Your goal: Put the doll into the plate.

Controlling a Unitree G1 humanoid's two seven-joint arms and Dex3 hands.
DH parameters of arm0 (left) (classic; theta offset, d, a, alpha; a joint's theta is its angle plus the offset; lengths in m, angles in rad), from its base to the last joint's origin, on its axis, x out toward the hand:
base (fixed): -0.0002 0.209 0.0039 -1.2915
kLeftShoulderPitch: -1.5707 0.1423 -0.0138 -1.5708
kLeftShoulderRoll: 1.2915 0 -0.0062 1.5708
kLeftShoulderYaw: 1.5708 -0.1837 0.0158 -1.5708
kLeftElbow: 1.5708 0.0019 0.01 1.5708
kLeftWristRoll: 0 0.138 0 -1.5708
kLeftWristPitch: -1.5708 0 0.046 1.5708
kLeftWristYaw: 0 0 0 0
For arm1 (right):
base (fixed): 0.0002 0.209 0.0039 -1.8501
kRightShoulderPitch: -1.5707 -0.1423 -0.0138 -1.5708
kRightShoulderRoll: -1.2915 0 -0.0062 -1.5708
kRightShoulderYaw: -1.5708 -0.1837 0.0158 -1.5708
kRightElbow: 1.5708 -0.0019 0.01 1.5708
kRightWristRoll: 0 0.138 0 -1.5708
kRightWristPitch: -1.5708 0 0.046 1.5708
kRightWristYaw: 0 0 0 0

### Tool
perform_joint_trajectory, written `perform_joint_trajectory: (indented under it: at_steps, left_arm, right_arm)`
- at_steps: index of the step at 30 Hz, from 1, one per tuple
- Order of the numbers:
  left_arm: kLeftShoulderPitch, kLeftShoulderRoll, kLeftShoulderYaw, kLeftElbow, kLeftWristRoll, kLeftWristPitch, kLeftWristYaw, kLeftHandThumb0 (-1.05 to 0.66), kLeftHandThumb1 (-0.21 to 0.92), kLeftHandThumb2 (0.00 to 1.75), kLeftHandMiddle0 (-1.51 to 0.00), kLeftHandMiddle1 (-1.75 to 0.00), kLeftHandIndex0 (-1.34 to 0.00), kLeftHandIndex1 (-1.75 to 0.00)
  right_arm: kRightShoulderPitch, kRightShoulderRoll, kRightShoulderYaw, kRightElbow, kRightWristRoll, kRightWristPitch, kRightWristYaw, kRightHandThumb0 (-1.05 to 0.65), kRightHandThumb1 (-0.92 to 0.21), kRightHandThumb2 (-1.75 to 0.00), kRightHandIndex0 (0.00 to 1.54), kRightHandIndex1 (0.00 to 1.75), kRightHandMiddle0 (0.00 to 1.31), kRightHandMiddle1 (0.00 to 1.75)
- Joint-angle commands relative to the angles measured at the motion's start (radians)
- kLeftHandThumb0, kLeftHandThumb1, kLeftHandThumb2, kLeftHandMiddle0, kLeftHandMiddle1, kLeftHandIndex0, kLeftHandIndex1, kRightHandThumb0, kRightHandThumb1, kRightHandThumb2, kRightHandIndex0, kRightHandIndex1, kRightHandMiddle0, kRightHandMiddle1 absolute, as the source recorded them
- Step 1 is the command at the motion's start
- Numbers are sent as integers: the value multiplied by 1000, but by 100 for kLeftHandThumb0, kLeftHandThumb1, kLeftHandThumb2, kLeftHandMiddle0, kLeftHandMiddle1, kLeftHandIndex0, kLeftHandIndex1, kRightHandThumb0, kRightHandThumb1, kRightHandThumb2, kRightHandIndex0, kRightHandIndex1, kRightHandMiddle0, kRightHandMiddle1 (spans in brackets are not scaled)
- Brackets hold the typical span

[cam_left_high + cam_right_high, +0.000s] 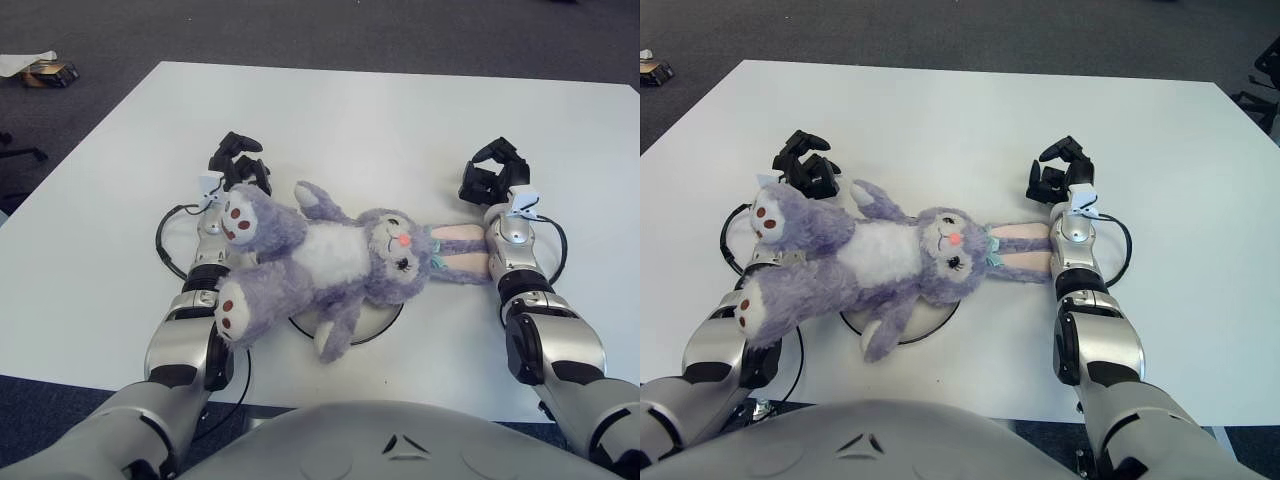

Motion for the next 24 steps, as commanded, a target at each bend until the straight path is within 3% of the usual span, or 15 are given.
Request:
perform_joint_trajectory:
  at_steps: [1,9,12,24]
  left_arm:
    - [66,-18,-8,42,1,61,-17,-2,0,164,-88,-175,-67,-161]
    - [72,-11,-13,40,-1,67,-50,-2,-1,166,-89,-175,-67,-162]
    - [72,-8,-14,40,-3,76,-63,-1,8,158,-72,-175,-64,-171]
    - [78,-6,-18,34,1,88,-80,-1,14,153,-63,-175,-62,-175]
  right_arm:
    - [83,52,-18,9,51,70,65,-51,-26,-139,135,175,66,175]
    - [96,50,-39,-53,108,182,180,-51,-26,-138,136,175,66,175]
    - [101,46,-41,-70,120,218,211,-50,-27,-137,135,175,65,175]
    - [135,58,-37,-152,108,278,181,-50,-29,-136,134,175,64,175]
